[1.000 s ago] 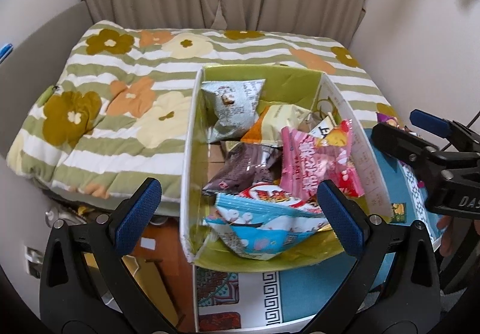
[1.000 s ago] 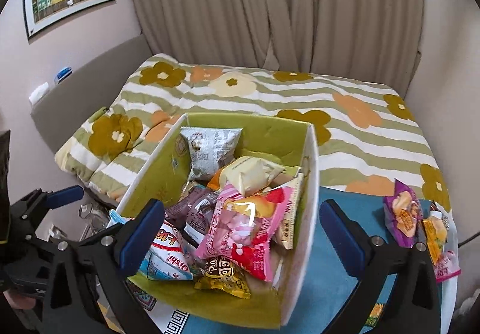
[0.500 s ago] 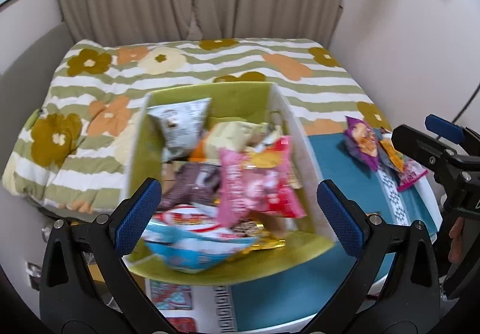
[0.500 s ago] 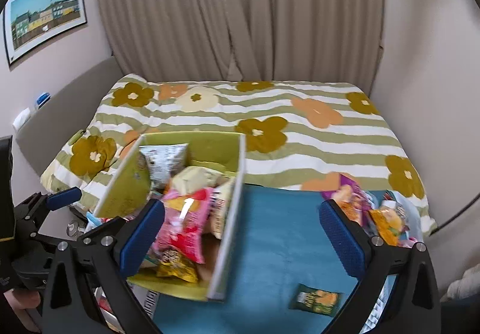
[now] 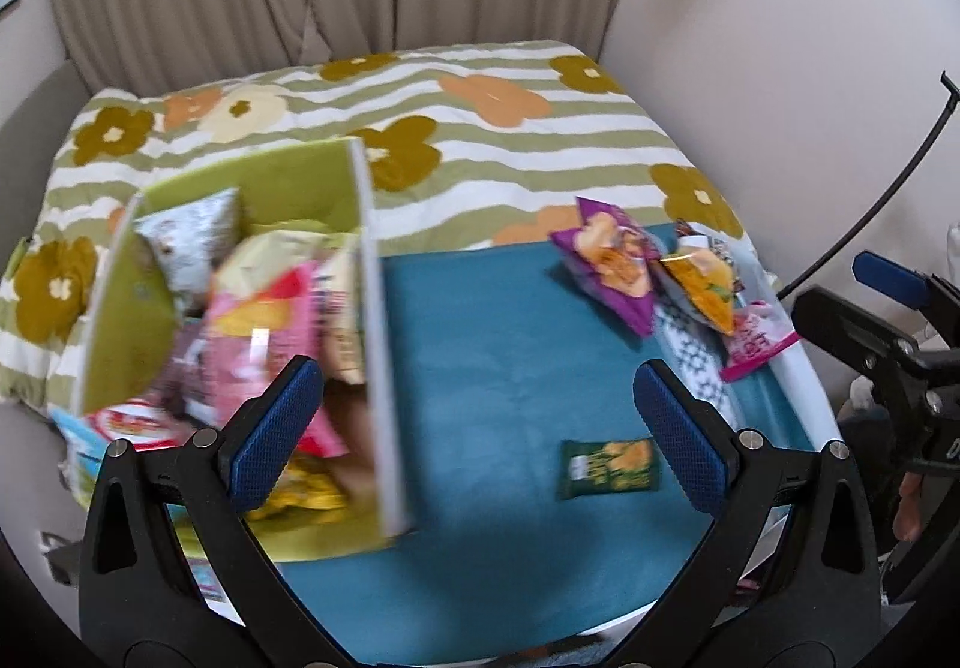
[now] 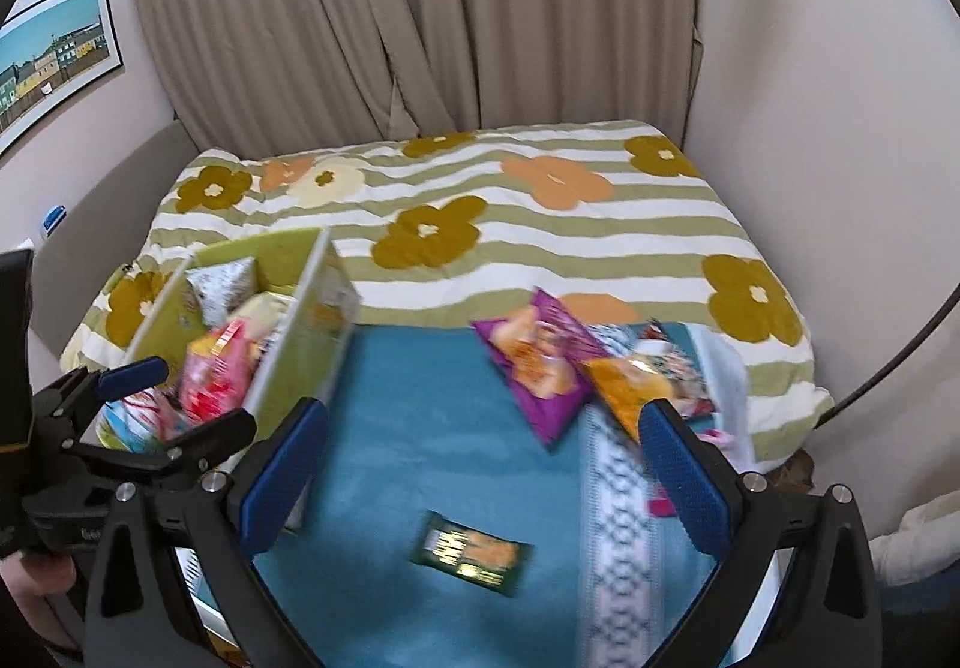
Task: Organize snacks
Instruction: 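Move both tools back to the remaining snacks on the cloth, then grasp the purple potato chip bag with the left tool while the right grasps the VIRL chip bag, then carry both chip bags into the yellow box and open both tools, then move both tools back to the green cracker pack and pink pack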
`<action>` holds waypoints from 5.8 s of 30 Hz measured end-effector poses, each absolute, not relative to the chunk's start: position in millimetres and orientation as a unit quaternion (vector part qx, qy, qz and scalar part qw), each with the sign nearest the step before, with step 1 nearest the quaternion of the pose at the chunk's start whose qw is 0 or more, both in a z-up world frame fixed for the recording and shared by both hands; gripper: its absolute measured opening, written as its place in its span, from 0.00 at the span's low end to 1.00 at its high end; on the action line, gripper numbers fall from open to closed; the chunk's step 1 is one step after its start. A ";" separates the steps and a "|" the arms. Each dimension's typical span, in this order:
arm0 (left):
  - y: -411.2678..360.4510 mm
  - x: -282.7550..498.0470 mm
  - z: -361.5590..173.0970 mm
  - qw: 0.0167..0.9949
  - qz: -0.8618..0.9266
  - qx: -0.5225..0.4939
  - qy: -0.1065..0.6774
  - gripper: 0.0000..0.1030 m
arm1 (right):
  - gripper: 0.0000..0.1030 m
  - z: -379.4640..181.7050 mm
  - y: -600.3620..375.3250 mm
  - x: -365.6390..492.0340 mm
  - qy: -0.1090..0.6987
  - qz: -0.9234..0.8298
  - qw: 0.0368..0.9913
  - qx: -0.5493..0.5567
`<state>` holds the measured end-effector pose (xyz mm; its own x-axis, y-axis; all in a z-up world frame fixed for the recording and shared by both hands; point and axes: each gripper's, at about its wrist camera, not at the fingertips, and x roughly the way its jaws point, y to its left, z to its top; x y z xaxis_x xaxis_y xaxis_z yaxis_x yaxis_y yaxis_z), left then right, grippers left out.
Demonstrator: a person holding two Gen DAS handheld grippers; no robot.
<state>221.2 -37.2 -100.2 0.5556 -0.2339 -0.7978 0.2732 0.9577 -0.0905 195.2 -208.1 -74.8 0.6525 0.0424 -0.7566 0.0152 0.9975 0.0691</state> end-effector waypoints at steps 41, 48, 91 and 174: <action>-238.5 411.4 -256.4 0.733 -0.314 0.203 0.569 0.99 | 1.00 -228.7 -385.6 324.4 0.561 -0.102 0.770 0.285; -232.7 412.4 -267.1 0.722 -0.336 0.160 0.584 0.77 | 0.99 -248.3 -383.3 328.4 0.574 -0.115 0.752 0.302; -76.1 273.6 -49.7 0.897 -0.113 0.027 0.426 0.63 | 0.69 -83.8 -282.8 264.1 0.445 0.100 0.881 0.126; 132.0 272.3 -76.1 0.884 -0.043 -0.031 0.465 1.00 | 0.99 -64.6 -79.1 311.3 0.418 0.132 0.898 0.038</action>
<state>272.3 132.0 -76.1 0.5647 -0.1044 -0.8187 0.0460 0.9944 -0.0951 311.3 -79.1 -64.6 0.6147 0.2695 -0.7412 -0.2055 0.9621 0.1794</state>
